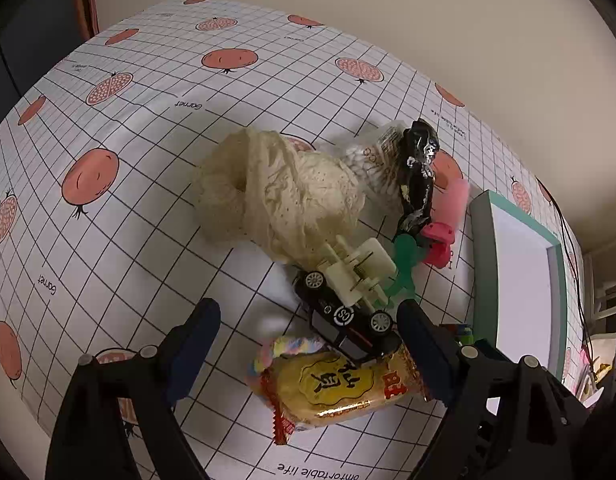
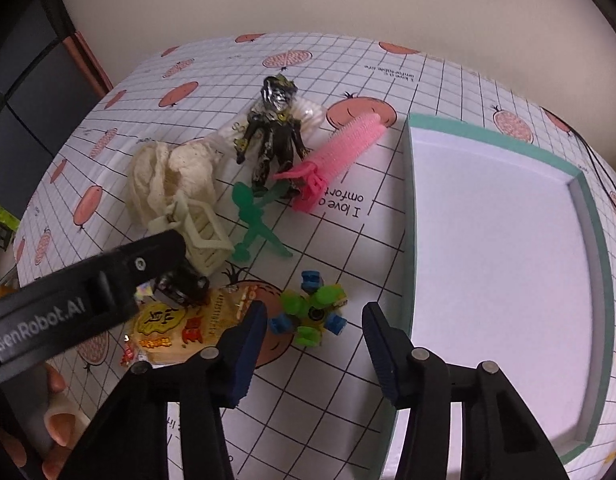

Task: Organize objects
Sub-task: 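Grasp the colourful block toy with the right gripper while the left gripper grasps the black toy car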

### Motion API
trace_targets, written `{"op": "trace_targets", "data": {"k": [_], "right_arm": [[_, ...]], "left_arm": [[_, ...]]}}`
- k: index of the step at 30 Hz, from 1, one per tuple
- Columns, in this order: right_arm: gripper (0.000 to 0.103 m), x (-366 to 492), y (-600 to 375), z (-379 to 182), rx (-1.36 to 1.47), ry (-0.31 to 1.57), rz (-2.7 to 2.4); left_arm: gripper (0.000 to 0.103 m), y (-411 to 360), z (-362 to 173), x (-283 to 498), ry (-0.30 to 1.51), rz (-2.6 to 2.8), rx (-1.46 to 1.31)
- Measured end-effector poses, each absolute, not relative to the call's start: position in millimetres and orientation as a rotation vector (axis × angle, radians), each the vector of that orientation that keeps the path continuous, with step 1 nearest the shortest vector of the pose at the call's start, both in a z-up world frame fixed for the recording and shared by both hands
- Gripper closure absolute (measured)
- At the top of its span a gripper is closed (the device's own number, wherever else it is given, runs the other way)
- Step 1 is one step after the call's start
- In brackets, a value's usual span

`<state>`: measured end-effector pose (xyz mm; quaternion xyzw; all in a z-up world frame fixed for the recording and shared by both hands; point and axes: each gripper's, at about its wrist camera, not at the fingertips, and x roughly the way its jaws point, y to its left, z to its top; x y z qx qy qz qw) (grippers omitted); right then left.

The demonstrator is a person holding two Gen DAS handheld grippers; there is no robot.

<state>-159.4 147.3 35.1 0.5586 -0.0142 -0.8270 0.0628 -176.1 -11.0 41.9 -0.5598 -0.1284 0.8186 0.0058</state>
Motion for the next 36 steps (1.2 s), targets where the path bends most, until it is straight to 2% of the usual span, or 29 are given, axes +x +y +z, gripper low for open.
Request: {"op": "trace_targets", "data": {"k": [3,4,5,6,10,12,16,18,24,36], "right_arm": [[0.051,-161,148,31,1.698,-0.05,-2.492],[0.051,-162,148,30,1.7,-0.052,-2.49],[0.052,-162,148,28,1.703,-0.053,-2.485],[0.053,-163,147,27,1.707,-0.052,-2.482],[0.053,-165,147,22,1.724,-0.048,-2.472],[0.054,-165,147,20,1.729,-0.05,-2.469],[0.054,-166,149,16,1.742,-0.062,-2.462],[0.055,-166,149,17,1.74,-0.064,-2.466],[0.061,-168,150,16,1.737,-0.066,-2.462],[0.062,-166,151,21,1.71,-0.072,-2.479]], "left_arm": [[0.014,-9,41,-178,-0.394,2.56,-1.743],[0.016,-8,41,-178,-0.392,2.56,-1.74],[0.025,-7,40,-178,-0.39,2.558,-1.74],[0.028,-6,39,-178,-0.39,2.548,-1.741],[0.03,-1,35,-179,-0.372,2.535,-1.754],[0.038,0,33,-179,-0.375,2.526,-1.755],[0.045,4,31,-180,-0.371,2.51,-1.757],[0.053,6,31,-181,-0.376,2.497,-1.75],[0.055,6,32,-180,-0.376,2.501,-1.749],[0.055,-6,37,-182,-0.416,2.511,-1.739]]}}
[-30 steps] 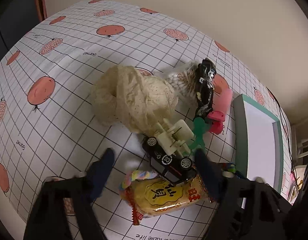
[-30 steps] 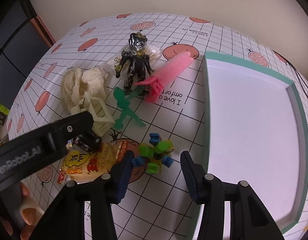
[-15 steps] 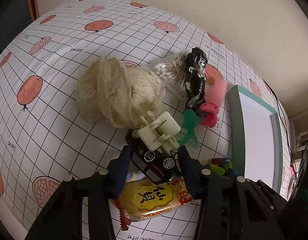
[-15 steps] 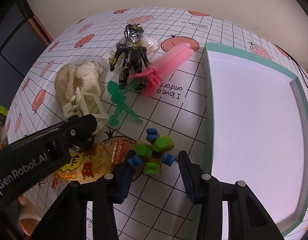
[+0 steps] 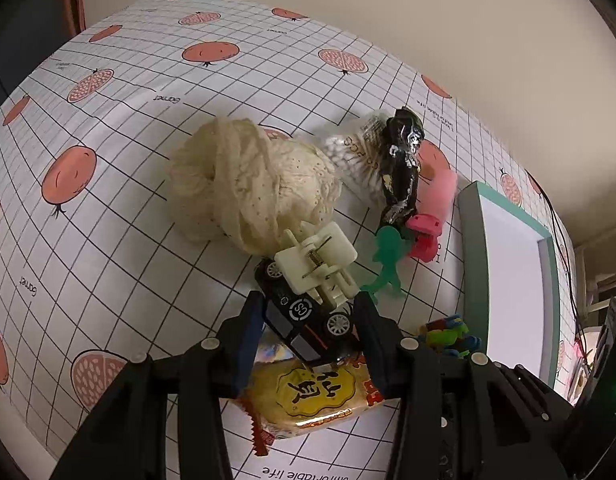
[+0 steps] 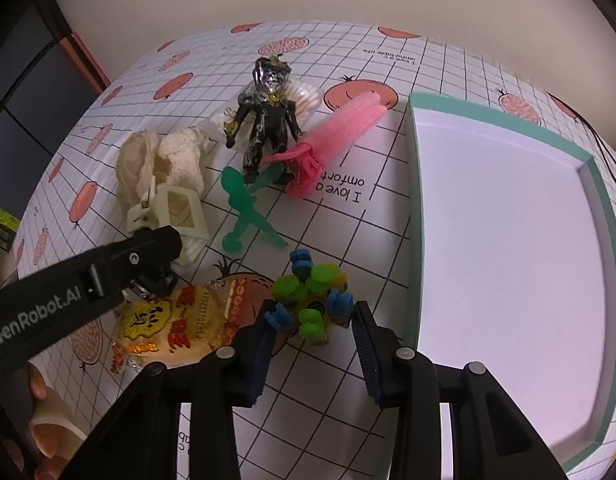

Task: Organize objects
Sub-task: 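Grasp the colourful block toy with the right gripper while the left gripper grasps the black toy car, then carry the block toy into the tray with the right gripper while the left gripper carries the black car there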

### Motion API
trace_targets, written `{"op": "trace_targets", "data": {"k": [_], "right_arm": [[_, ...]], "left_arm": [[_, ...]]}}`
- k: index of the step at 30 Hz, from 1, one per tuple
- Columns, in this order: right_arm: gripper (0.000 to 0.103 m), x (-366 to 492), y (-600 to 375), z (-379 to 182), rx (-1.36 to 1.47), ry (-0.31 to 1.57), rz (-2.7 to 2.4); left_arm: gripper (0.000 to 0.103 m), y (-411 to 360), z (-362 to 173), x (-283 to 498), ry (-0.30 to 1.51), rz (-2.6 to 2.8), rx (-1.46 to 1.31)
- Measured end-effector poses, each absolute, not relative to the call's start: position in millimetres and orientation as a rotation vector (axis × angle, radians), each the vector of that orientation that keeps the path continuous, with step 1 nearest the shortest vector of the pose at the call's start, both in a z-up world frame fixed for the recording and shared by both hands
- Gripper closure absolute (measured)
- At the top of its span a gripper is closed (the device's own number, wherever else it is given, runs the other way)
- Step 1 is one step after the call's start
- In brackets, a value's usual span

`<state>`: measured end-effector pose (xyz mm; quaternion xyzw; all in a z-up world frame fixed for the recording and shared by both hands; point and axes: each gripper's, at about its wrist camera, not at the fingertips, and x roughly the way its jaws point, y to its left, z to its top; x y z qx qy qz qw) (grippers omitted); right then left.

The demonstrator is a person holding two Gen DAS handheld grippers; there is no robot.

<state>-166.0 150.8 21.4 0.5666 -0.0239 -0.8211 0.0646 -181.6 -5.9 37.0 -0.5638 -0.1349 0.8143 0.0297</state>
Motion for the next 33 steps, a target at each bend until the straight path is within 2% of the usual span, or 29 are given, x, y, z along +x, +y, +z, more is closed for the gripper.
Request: {"op": "trace_targets", "data": {"k": [17,33], "right_arm": [[0.062,-154,150,42,1.652,-0.061,-2.488],[0.062,-149,183,62,1.583,-0.152,-2.59]], "left_arm": [[0.056,-21,50,-169,-0.487,2.554,-1.686],[0.056,-10,78,-161,-0.424,2.661,-1.513]]}}
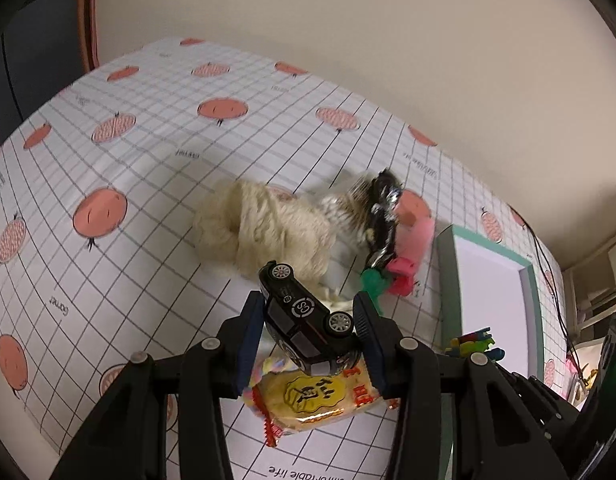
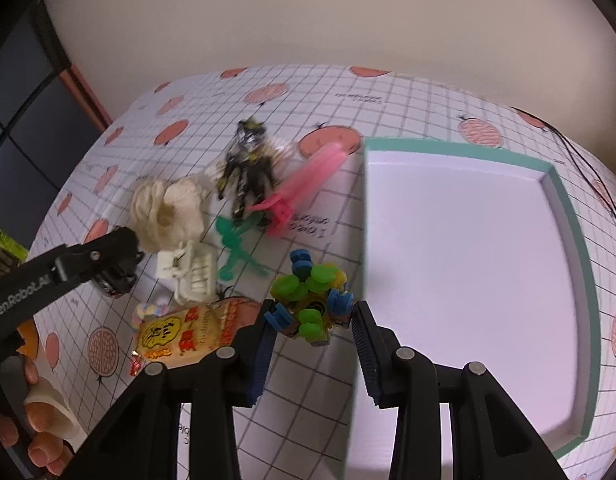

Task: Organize objects
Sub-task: 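Carry the block toy into the tray with the right gripper while the left gripper carries the black car there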

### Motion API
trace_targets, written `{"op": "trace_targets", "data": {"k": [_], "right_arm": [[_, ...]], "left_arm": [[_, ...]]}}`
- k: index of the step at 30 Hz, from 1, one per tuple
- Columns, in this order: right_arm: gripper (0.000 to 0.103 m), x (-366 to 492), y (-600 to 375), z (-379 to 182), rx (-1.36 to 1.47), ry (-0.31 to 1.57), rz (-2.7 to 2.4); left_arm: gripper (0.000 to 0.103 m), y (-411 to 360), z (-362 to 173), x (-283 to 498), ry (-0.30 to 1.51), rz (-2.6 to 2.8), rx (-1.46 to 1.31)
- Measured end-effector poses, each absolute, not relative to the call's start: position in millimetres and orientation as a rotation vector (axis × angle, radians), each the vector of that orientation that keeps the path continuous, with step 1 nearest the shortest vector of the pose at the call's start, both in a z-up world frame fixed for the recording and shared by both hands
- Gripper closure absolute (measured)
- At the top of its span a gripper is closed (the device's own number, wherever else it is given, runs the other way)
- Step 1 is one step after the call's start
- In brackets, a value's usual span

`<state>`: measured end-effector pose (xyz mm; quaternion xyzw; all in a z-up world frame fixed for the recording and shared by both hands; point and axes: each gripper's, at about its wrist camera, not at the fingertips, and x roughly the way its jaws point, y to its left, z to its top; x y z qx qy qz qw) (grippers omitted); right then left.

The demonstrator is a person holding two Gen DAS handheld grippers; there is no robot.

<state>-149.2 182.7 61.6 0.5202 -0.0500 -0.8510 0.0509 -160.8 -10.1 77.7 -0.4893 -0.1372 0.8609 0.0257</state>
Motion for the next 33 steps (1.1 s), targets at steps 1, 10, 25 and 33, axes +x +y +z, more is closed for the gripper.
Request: {"op": "trace_targets", "data": {"k": [1,10,25,33], "right_arm": [[0.062,-148,188,63,1.58,-0.157,-2.602],[0.062,-144,236,64,1.596,-0.253,-2.698],[0.062,-124,338,54,1.656,-0.454,-2.845],[0.062,-121,359,54,1.621,-0.485,-2.9]], "left_arm": [[0.056,-9,80,-160,-0.416,2.665,-1.495],[0.056,36,91,-160,-0.329,2.62,-1.407],[0.059,133,90,-160,-0.125,2.512,-1.336],[0.067,163,81,-167,-0.05,2.475,-1.307]]}}
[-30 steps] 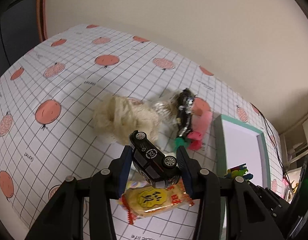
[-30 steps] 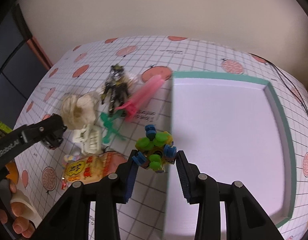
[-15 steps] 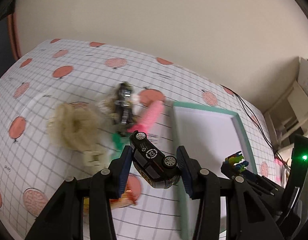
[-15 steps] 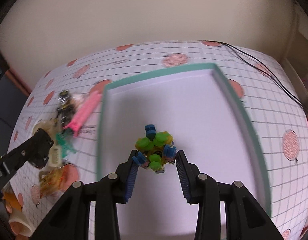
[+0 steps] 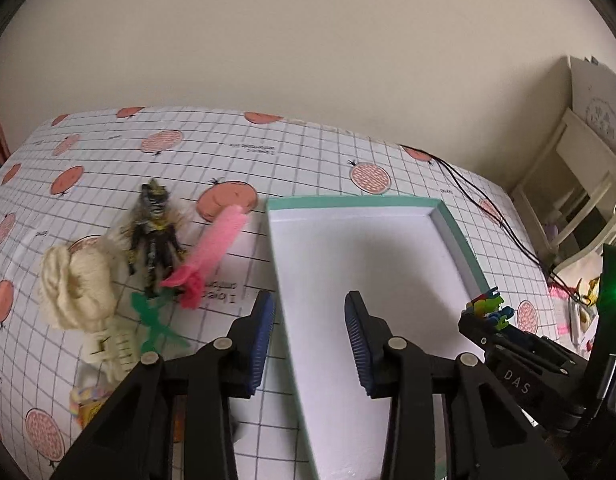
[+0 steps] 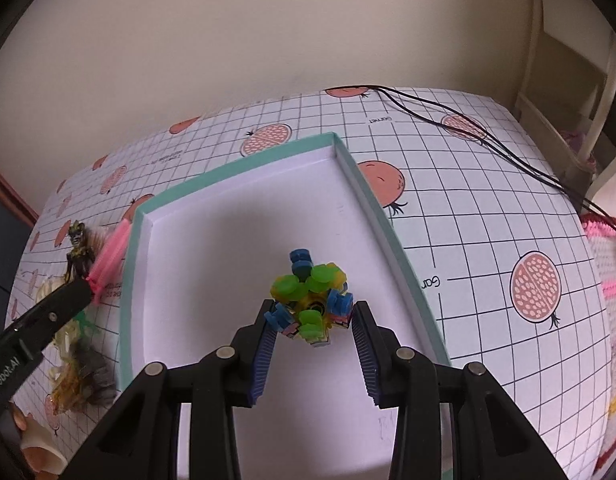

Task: Organize objects
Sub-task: 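Carry the block toy into the tray with the right gripper while the left gripper carries the black car there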

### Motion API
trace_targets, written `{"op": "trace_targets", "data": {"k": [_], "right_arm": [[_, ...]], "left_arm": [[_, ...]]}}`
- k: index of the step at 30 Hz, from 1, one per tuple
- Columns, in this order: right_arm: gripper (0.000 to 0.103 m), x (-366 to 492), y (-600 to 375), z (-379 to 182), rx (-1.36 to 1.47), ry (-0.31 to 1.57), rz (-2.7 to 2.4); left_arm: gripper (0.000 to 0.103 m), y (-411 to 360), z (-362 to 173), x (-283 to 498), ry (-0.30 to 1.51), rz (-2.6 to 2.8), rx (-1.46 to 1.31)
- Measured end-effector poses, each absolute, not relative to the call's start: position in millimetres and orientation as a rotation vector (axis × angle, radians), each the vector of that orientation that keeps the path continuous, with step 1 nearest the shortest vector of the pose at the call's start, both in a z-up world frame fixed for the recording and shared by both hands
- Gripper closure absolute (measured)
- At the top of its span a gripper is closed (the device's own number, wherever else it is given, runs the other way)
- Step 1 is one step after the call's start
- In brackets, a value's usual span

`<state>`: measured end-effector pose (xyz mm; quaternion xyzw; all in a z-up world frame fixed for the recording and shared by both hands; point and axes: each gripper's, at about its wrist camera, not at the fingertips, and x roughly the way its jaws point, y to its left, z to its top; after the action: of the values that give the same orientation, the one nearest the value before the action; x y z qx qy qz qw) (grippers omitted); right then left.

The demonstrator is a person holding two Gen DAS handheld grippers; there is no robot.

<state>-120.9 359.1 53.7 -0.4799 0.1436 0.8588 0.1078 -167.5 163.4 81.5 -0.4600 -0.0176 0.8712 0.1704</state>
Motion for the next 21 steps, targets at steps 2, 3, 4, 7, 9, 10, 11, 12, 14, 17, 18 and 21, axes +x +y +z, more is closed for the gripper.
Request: {"op": "trace_targets", "data": {"k": [2,3,4,7,9,10,11,12,14,17,18,21], "right_arm": [[0.062,-121,360,52,-1.416,0.418,2.525],[0.062,-122,360,51,-1.417,0.412,2.528],[0.062,-123,360,50,-1.418,0.408,2.53],[0.062,-125,360,46,-1.428,0.425,2.522],[0.062,-125,359,42,-1.448,0.436,2.51],[0.062,-124,359,41,-1.45,0.44,2.507],[0.062,-124,359,40,-1.453,0.447,2.505],[0.062,-123,359,39,-1.455,0.461,2.505],[0.062,-122,357,39,-1.456,0.47,2.506],[0.062,-123,353,39,-1.465,0.461,2.512],[0.062,-122,353,40,-1.466,0.459,2.514],[0.062,-122,351,43,-1.458,0.466,2.522]], "left_arm": [[0.067,164,77,-169,-0.046,2.471,-1.311],[0.067,165,75,-170,-0.039,2.469,-1.318],[0.067,163,74,-171,-0.04,2.472,-1.322],[0.067,153,72,-175,-0.074,2.478,-1.338],[0.067,143,71,-178,-0.093,2.486,-1.351],[0.067,137,70,-179,-0.107,2.489,-1.356],[0.067,129,69,-180,-0.124,2.497,-1.364],[0.068,123,68,-181,-0.138,2.506,-1.372],[0.068,108,66,-183,-0.173,2.511,-1.392],[0.068,93,62,-185,-0.189,2.509,-1.443],[0.068,91,60,-184,-0.19,2.494,-1.471],[0.068,86,59,-178,-0.161,2.466,-1.511]]}}
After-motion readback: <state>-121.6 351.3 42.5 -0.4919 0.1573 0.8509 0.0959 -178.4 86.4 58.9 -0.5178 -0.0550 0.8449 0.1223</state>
